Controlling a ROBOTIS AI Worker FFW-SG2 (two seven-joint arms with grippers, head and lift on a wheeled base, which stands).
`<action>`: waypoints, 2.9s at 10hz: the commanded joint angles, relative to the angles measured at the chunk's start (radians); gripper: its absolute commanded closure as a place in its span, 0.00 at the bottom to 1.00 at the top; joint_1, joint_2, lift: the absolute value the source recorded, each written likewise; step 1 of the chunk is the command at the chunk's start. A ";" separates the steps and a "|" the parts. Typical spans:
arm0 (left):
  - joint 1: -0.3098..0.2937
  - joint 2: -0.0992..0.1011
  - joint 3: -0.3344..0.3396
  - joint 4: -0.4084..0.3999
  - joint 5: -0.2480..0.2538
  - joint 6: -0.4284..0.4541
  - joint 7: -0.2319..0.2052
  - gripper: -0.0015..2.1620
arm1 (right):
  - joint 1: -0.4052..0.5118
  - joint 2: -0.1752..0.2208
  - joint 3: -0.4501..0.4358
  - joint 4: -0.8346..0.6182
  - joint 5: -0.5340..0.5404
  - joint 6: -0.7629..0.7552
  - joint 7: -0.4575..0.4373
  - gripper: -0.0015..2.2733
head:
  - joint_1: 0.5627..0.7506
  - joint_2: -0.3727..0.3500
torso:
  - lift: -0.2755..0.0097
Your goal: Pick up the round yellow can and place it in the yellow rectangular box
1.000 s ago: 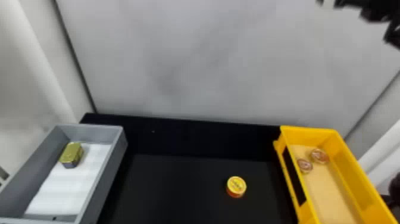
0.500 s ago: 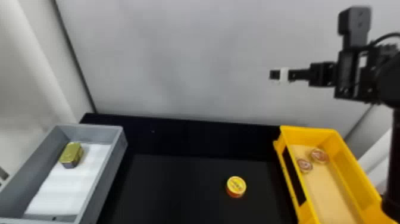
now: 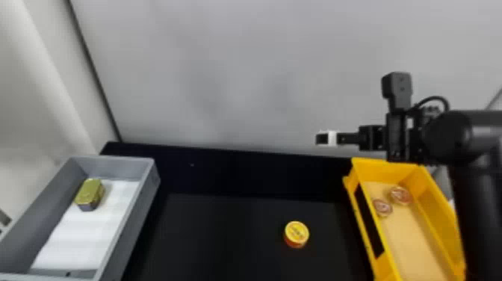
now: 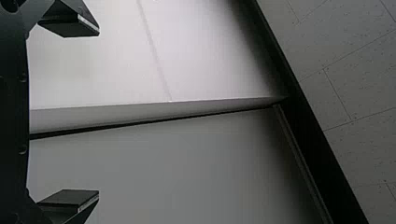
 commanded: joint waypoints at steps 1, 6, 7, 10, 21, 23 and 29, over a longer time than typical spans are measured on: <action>-0.001 -0.001 -0.003 0.004 0.000 -0.004 -0.002 0.03 | 0.012 -0.003 0.048 0.115 0.000 -0.085 0.012 0.03 | 0.70 0.41 | 0.94; -0.013 -0.003 -0.015 0.007 0.000 0.002 -0.002 0.03 | 0.035 0.029 0.139 0.308 0.091 -0.232 0.112 0.03 | 0.70 0.41 | 0.94; -0.018 -0.001 -0.015 0.007 -0.002 0.004 -0.006 0.03 | 0.048 0.044 0.140 0.333 0.109 -0.251 0.127 0.03 | 0.70 0.41 | 0.94; -0.022 -0.001 -0.015 0.007 -0.002 0.005 -0.008 0.03 | 0.071 0.055 0.157 0.377 0.186 -0.272 0.182 0.02 | 0.70 0.41 | 0.94; -0.015 -0.001 -0.002 0.007 -0.002 -0.010 -0.020 0.03 | 0.113 0.150 0.211 0.574 0.586 -0.485 0.422 0.02 | 0.70 0.41 | 0.94; -0.015 -0.003 -0.003 0.007 -0.003 -0.010 -0.022 0.03 | 0.126 0.155 0.205 0.574 0.588 -0.489 0.423 0.02 | 0.70 0.41 | 0.94; -0.015 -0.008 -0.005 0.007 -0.003 -0.010 -0.022 0.03 | 0.138 0.155 0.203 0.574 0.596 -0.495 0.430 0.03 | 0.70 0.41 | 0.94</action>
